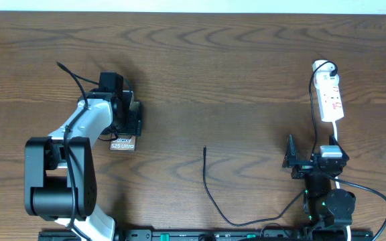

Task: Plug charger to phone and switch on socket
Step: 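Close the left gripper on the phone's sides and adjust grip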

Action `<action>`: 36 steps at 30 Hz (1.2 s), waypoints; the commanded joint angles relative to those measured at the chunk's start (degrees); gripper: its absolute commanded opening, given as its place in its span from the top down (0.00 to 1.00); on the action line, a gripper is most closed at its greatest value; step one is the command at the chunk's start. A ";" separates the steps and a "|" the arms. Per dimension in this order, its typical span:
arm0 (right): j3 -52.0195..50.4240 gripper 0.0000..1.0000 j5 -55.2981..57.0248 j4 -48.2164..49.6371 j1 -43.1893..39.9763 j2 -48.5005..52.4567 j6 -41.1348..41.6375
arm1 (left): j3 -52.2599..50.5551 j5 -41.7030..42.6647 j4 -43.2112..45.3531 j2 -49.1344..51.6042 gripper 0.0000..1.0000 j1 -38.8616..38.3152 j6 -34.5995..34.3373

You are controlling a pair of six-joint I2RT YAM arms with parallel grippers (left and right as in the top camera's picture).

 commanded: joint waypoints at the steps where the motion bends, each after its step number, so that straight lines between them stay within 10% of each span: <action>1: -0.02 0.01 0.07 -0.26 -0.28 -0.31 0.76 | -0.50 -0.46 -0.15 0.98 0.23 -0.07 0.76; 36: -0.02 0.01 0.07 -0.26 -0.28 -0.31 0.76 | -0.50 -0.48 -0.15 0.98 0.38 -0.07 0.76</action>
